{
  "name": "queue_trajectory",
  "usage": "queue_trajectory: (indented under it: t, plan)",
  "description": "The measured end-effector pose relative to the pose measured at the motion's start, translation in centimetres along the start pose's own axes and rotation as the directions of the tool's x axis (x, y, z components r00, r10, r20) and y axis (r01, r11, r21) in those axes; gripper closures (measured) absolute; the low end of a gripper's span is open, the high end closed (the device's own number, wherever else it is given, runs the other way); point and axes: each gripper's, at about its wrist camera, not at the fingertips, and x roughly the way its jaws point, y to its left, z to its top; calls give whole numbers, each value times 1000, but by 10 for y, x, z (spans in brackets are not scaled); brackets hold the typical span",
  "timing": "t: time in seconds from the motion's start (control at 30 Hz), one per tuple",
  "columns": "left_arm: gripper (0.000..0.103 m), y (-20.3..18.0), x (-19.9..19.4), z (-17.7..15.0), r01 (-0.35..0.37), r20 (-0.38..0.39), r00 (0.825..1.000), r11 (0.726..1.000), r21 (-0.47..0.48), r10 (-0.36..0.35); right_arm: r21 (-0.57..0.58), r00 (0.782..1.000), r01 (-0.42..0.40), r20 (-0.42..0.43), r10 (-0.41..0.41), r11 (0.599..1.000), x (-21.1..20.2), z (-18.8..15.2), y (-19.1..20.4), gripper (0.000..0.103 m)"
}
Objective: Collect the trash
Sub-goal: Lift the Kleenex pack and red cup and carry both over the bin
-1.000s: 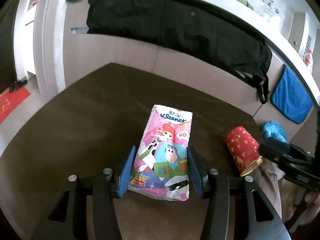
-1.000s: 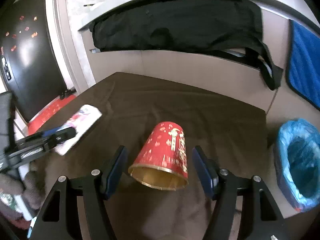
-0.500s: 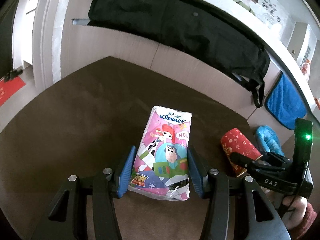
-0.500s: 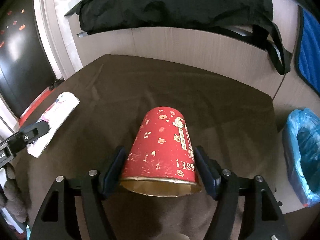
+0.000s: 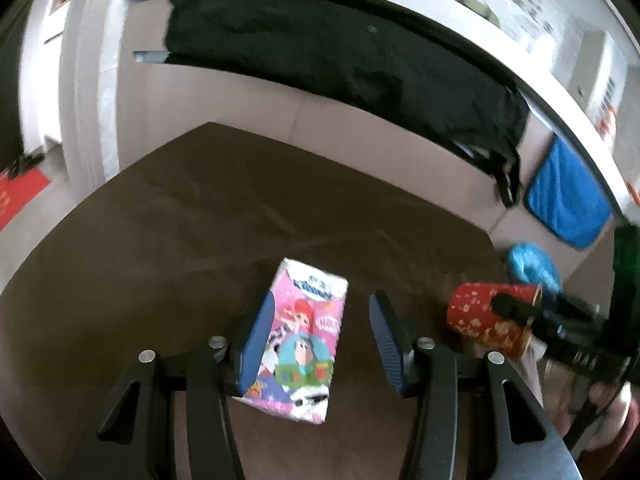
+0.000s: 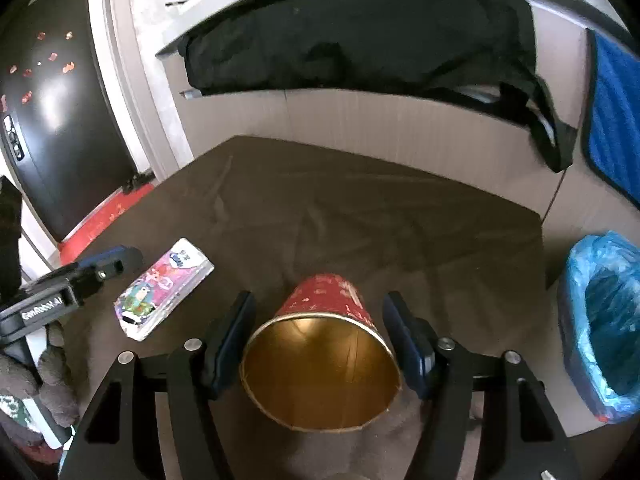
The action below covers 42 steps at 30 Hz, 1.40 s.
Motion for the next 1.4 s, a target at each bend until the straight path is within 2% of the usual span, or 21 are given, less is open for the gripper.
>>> queue_trajectory:
  t: [0.07, 0.2, 0.33, 0.43, 0.5, 0.53, 0.63, 0.73, 1.13, 1.4]
  plan:
    - [42, -2, 1, -5, -21, -12, 1000, 999, 49, 22, 8, 1000, -8, 11, 8, 1000, -6, -2, -3, 40]
    - [27, 4, 14, -12, -78, -39, 996, 993, 84, 81, 44, 999, -34, 26, 33, 998, -15, -6, -12, 40]
    - [26, 1, 34, -16, -82, -105, 990, 989, 123, 95, 55, 999, -45, 30, 43, 997, -17, -11, -15, 40]
    - [26, -3, 39, -15, -120, -106, 985, 982, 144, 136, 50, 999, -46, 29, 45, 998, -18, -13, -15, 41]
    - [27, -2, 40, -13, -151, -103, 981, 979, 136, 166, 49, 999, -44, 31, 42, 998, -19, -14, -16, 40]
    - [31, 0, 42, -13, -172, -112, 976, 978, 122, 186, 49, 999, -45, 30, 44, 998, -19, -14, -16, 41]
    - [51, 2, 43, -11, -150, -135, 978, 985, 89, 161, 47, 998, -50, 33, 49, 998, -21, -16, -18, 40]
    - [57, -3, 38, -11, -156, -116, 979, 983, 100, 167, 45, 998, -57, 43, 55, 997, -24, -17, -20, 40]
    - [59, -47, -6, 15, -94, 16, 996, 988, 123, 93, -24, 992, -77, 101, 80, 997, -44, -4, -18, 43]
    - [59, -104, -27, 40, -31, 113, 994, 986, 163, 13, -44, 983, -51, 173, 58, 998, -74, 19, -29, 43]
